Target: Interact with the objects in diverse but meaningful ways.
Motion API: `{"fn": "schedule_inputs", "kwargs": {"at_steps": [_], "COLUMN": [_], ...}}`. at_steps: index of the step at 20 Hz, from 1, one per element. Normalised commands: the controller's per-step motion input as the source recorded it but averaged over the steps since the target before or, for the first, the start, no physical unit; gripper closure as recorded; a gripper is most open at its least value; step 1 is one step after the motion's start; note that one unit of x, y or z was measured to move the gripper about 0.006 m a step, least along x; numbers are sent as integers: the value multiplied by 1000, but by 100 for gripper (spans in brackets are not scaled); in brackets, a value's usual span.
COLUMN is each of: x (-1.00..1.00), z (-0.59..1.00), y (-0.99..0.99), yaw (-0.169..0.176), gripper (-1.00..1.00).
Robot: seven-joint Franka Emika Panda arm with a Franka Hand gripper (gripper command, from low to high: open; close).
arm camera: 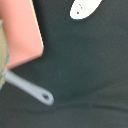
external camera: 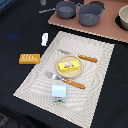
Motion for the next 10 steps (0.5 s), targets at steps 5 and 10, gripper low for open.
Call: {"fn": "schedule_inputs", "kwargs": {"at_steps": [5,10], "x": [-89,-191], "z": [-482,-387], "y": [-169,-249], "yaw": [-77,-68], "gripper": [-100,-100]}}
